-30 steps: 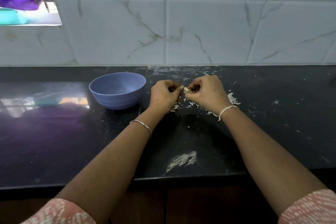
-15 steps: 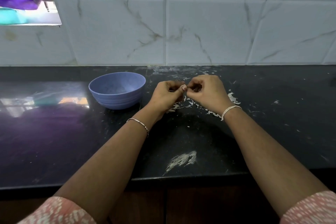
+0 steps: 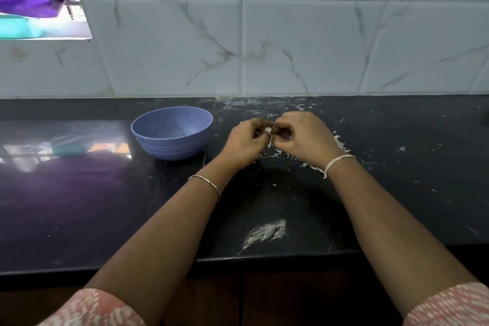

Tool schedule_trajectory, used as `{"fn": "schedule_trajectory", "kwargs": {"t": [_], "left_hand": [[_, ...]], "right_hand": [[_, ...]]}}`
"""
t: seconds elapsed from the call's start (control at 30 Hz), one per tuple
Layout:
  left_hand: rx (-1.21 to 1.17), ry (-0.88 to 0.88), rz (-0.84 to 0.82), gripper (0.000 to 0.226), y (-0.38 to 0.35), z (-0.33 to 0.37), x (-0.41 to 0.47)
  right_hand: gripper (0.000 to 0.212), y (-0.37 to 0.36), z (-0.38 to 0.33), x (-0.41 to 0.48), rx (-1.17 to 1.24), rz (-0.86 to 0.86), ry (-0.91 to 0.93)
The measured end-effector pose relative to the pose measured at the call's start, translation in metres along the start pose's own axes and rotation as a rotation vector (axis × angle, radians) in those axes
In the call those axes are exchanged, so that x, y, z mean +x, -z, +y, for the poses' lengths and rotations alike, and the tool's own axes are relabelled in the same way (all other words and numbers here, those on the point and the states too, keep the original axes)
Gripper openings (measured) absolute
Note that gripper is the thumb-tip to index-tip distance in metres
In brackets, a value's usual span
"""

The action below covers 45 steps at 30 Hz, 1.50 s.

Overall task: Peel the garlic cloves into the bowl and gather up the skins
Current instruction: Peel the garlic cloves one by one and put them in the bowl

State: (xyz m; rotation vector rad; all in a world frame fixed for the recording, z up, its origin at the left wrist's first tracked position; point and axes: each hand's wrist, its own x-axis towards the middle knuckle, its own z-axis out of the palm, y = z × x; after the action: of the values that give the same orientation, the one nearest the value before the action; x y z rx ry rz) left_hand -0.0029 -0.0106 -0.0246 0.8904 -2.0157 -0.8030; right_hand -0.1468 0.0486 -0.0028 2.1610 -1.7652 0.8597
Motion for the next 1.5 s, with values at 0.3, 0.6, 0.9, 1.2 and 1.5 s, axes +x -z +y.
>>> {"fn": "schedule_trajectory", "kwargs": {"t": [0.3,0.6,0.9,1.2,1.5], "left_hand": [[-0.504,0.125,0.056,0.018,0.004,-0.003,-0.001],[-0.380,0.153,0.036,0.012,0.000,-0.001,0.003],[-0.151,0.089,-0.053,0.010,-0.004,0.000,0.001],[-0.274,0.170,-0.108,0.012,0.000,0.003,-0.003],[0.064,-0.067,0.151,0.031,0.000,0.004,-0.005]], "right_hand": [[0.011,0.001,-0.002,0.000,0.017,-0.009,-0.015],[0.013,0.004,-0.001,-0.003,-0.153,0.084,-0.088],[0.016,0.006,-0.001,-0.003,-0.199,0.077,-0.129],[0.005,0.000,0.003,-0.001,0.137,0.081,-0.243],[0.005,0.000,0.008,0.003,0.331,0.103,-0.371]]}}
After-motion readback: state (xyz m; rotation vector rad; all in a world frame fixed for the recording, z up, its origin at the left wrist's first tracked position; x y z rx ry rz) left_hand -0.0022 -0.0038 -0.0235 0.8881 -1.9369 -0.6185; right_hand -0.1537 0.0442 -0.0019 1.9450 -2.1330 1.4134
